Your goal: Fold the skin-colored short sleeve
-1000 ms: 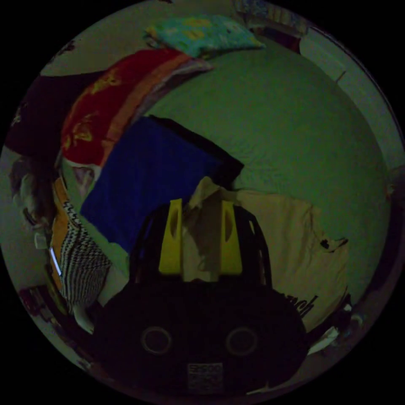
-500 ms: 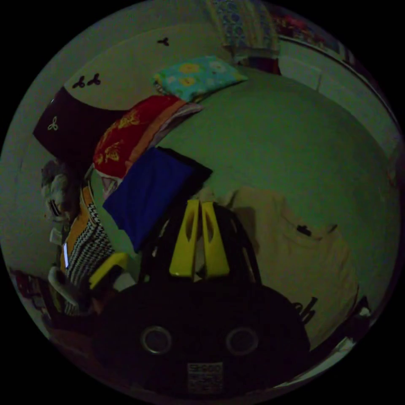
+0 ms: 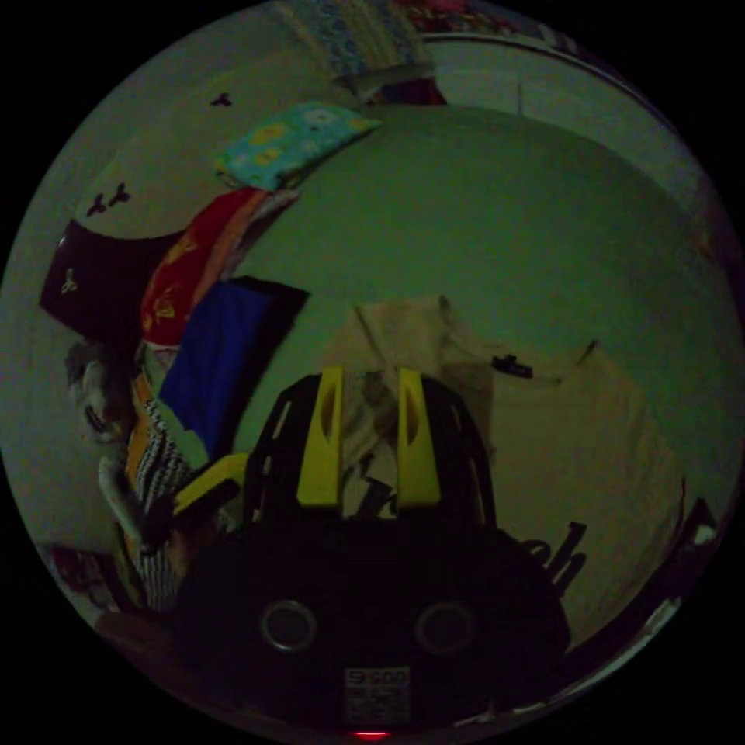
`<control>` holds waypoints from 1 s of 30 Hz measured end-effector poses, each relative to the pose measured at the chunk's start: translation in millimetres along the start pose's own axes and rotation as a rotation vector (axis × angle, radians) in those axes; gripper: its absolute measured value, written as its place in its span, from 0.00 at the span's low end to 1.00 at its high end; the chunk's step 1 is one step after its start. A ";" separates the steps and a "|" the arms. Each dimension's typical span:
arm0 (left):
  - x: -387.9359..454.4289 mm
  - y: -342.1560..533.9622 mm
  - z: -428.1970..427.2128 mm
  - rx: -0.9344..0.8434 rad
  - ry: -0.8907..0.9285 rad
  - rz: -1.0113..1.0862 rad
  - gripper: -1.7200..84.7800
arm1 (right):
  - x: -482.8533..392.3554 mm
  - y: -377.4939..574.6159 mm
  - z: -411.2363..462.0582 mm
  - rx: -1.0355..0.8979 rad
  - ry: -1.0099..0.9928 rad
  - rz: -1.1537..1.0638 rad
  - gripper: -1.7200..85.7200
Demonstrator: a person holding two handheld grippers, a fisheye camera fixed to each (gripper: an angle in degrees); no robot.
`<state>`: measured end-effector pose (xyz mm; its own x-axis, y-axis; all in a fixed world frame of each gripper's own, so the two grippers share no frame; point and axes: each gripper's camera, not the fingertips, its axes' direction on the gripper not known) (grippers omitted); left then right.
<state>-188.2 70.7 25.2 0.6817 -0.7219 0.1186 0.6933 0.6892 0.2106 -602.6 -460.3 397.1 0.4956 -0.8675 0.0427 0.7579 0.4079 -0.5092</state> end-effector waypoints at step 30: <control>110.4 -51.8 146.0 -0.281 0.007 0.432 0.08 | 52.5 -59.5 35.3 -0.136 -0.122 0.087 0.11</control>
<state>-183.0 -53.7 169.0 0.9206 -0.3679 0.1305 0.3835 0.9150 -0.1254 -606.7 -520.0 460.0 0.6107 -0.7863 0.0934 0.6497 0.4300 -0.6269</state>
